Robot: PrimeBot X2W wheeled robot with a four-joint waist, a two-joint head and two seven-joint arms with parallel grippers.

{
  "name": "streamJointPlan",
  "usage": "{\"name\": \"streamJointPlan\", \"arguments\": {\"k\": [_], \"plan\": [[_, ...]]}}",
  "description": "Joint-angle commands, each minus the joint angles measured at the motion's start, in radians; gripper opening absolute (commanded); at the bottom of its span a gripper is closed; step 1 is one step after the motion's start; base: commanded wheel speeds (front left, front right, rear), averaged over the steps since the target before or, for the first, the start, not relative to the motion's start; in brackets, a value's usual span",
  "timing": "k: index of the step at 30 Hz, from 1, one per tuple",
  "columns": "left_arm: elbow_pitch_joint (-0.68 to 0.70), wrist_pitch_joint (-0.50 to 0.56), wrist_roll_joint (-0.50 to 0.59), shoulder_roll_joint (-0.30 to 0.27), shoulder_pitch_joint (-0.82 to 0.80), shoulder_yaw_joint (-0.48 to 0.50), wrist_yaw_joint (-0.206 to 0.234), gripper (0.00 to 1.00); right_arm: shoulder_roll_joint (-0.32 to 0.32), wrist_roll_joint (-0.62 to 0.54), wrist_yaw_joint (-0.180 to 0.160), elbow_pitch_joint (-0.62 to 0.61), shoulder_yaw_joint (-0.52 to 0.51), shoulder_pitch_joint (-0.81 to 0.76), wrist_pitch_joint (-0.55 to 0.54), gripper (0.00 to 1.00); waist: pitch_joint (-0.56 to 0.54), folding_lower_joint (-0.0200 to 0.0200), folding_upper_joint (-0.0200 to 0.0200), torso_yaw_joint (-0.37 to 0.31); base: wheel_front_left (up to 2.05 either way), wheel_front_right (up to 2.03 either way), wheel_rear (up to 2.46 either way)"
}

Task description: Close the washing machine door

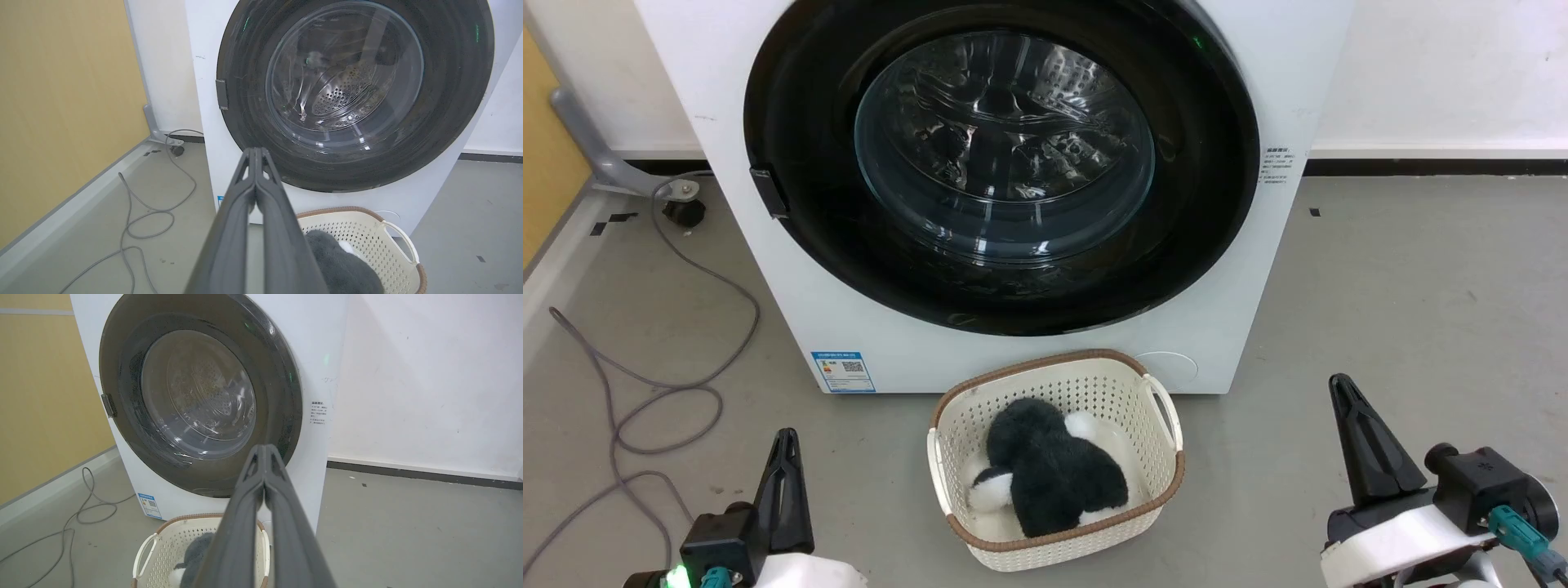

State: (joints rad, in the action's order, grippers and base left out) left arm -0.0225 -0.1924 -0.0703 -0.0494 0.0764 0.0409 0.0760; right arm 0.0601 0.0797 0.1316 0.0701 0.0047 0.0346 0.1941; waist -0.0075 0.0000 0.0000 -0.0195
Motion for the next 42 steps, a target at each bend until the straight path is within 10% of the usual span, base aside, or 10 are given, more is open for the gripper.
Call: {"name": "streamJointPlan", "arguments": {"k": [1,42], "plan": [[0.004,0.005,0.010,0.000,-0.016,-0.002,-0.005,0.00,-0.003,-0.008,0.000,-0.007,-0.001,-0.009,-0.005,0.00,0.000,0.0000,0.0000,0.000,0.00,0.00,0.00],[0.013,0.093,0.038,-0.001,-0.044,-0.020,-0.038,0.00,-0.006,-0.041,-0.001,-0.037,-0.003,-0.021,-0.094,0.00,0.004,0.0000,0.0000,0.009,0.00,0.00,0.00]]}}
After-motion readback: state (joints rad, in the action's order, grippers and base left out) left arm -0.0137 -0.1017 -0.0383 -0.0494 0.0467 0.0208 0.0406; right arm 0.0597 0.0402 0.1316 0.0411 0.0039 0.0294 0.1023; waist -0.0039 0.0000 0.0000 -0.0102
